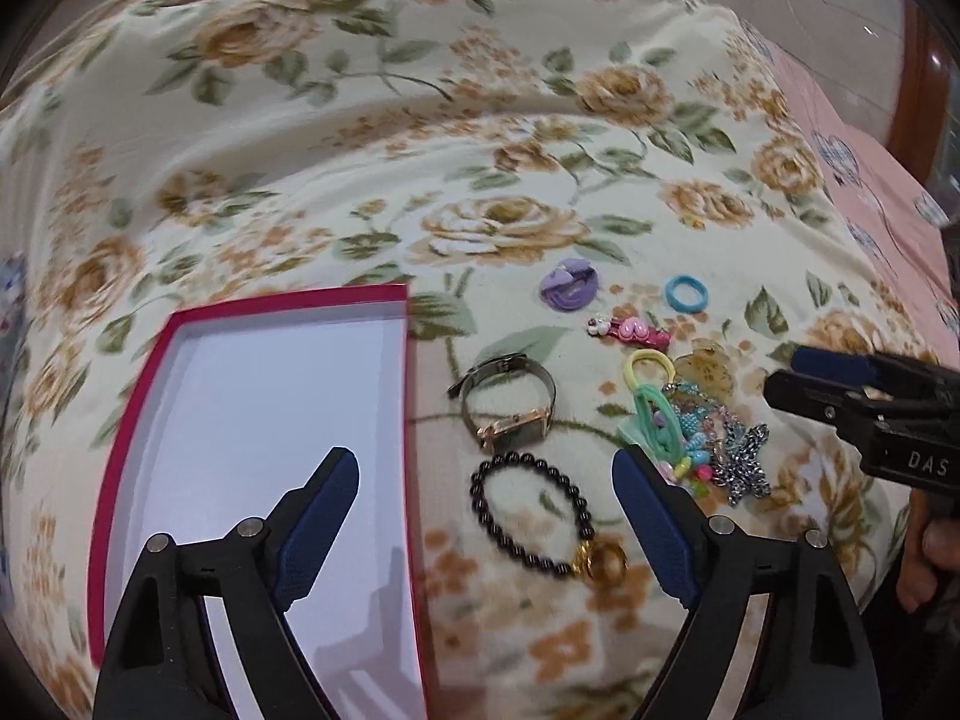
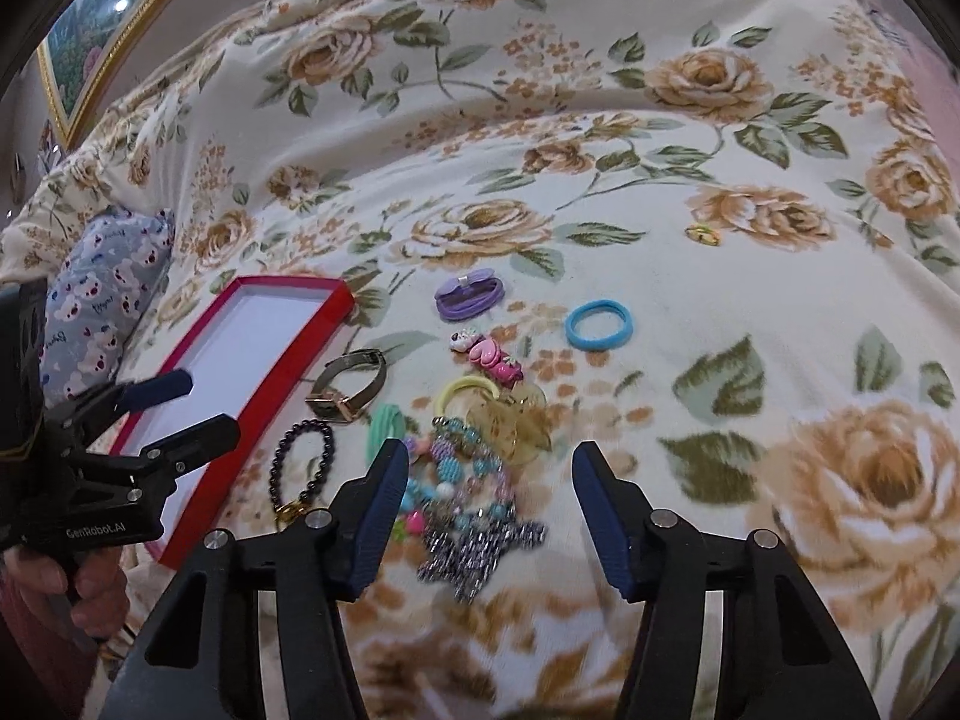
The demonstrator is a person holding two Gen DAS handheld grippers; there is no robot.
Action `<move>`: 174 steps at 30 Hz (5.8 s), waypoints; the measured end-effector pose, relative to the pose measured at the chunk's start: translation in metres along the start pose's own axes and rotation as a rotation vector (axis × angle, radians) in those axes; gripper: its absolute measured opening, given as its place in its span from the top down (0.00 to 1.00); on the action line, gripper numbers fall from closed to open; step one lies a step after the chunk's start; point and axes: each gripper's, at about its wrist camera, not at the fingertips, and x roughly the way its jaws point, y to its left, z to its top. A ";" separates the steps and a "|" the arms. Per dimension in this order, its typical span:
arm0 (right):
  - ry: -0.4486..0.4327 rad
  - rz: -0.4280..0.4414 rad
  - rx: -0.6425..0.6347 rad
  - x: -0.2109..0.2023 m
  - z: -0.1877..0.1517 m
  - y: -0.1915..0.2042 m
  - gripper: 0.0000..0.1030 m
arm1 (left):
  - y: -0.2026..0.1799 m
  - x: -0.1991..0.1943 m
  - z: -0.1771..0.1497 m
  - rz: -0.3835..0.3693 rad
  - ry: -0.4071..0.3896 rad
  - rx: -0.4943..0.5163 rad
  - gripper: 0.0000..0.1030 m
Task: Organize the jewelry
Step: 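Grasp the wristwatch with the left tool while the right tool grasps the yellow claw clip, then carry watch and claw clip into the box lid and release both, then move both tools back toward the remaining jewelry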
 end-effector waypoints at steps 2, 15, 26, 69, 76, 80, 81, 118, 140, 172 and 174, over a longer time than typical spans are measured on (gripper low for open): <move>0.016 -0.002 -0.012 0.009 0.005 -0.001 0.44 | 0.003 0.017 0.009 -0.015 0.041 0.033 0.19; 0.113 0.010 -0.048 0.055 0.017 -0.003 0.53 | -0.018 0.094 0.038 -0.009 0.145 0.282 0.36; 0.078 0.015 -0.017 0.045 0.019 -0.007 0.75 | -0.017 0.094 0.034 -0.052 0.147 0.256 0.76; 0.015 0.294 -0.157 0.073 0.058 0.147 0.75 | 0.121 -0.024 0.001 0.001 0.040 -0.209 0.93; 0.064 0.301 -0.196 0.121 0.061 0.171 0.75 | 0.156 0.020 0.013 0.041 0.102 -0.292 0.93; 0.093 0.289 -0.213 0.142 0.063 0.177 0.75 | 0.167 0.038 0.020 0.059 0.113 -0.316 0.93; 0.104 0.281 -0.216 0.147 0.063 0.177 0.75 | 0.167 0.042 0.022 0.066 0.115 -0.315 0.93; 0.083 0.303 -0.181 0.117 0.065 0.168 0.50 | 0.164 0.010 0.007 0.146 0.115 -0.369 0.50; -0.037 0.162 -0.024 0.003 0.023 0.067 0.39 | 0.119 -0.075 -0.042 0.018 0.010 -0.513 0.38; 0.015 0.061 0.077 0.003 -0.004 -0.009 0.62 | 0.007 -0.017 -0.005 -0.117 0.142 -0.209 0.39; 0.038 0.060 0.050 0.013 -0.001 -0.008 0.63 | 0.000 -0.009 -0.002 -0.126 0.156 -0.194 0.39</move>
